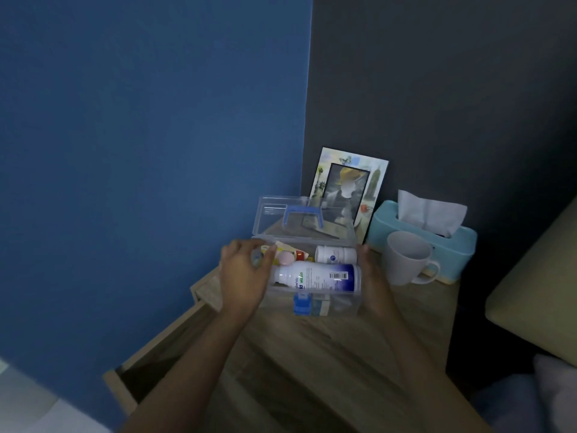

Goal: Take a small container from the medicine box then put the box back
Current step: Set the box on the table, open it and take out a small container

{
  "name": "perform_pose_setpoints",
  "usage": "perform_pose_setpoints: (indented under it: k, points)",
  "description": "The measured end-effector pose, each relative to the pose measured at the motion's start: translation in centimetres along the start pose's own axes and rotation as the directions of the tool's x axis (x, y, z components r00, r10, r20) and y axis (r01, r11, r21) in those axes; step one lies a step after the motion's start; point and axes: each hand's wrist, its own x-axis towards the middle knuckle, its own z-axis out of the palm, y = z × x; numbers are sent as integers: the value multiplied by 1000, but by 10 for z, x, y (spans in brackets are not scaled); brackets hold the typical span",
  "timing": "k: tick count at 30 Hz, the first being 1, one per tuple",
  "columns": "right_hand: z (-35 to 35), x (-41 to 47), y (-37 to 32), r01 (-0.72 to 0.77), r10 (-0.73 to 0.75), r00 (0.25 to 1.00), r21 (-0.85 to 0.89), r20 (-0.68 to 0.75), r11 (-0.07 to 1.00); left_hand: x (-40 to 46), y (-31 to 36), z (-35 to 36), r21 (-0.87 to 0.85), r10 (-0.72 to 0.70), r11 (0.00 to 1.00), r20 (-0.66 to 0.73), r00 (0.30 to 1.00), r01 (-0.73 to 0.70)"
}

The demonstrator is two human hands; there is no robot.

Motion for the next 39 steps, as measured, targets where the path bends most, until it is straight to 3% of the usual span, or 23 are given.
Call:
perform_pose_setpoints:
  k: [3, 6, 9, 12, 14, 16, 19, 21, 24, 27, 31, 36, 39]
  points:
    - [-3, -12, 3, 27, -25, 998, -24, 59, 999, 23, 18, 19, 243, -21, 970, 207, 978, -30]
    - [-3, -21, 3, 67, -65, 993, -19, 93, 998, 40, 28, 38, 412, -207, 910, 354, 912, 47]
    - [-3, -26, 1, 67, -66, 993, -12, 93, 998, 52, 30, 43, 419, -328, 895, 383, 864, 153]
    - [-3, -30, -6, 45, -42, 995, -29, 94, 999, 57, 33, 41, 364, -328, 912, 369, 869, 189]
    - [-2, -38, -13, 49, -43, 995, -62, 86, 997, 52, 37, 33, 253, -264, 949, 306, 915, 189]
    - [-2, -46, -18, 117, -109, 991, -122, 71, 986, 38, 46, 21, -42, -200, 975, 236, 951, 216]
    - [3, -68, -25, 311, -320, 947, -205, -16, 928, 5, 63, 3, -520, -182, 789, 308, 934, 326]
    - [8, -84, -25, 337, -342, 940, -194, 7, 921, -24, 69, -4, -604, -159, 688, 416, 896, 403]
    - [17, -107, -18, 304, -299, 952, -141, 59, 942, -70, 67, -2, -604, -140, 611, 553, 821, 511]
    - [16, -127, -6, 229, -226, 973, -81, 44, 970, -107, 62, 5, -616, -165, 542, 589, 791, 571]
    - [4, -149, 12, 161, -164, 986, -97, -29, 982, -141, 55, 14, -602, -170, 565, 585, 793, 565]
    - [-2, -167, 33, 104, -119, 984, -120, -130, 987, -166, 56, 26, -489, -73, 802, 489, 869, 343]
    - [1, -173, 37, 113, -147, 973, -189, -177, 975, -178, 59, 34, -382, -92, 875, 469, 878, 296]
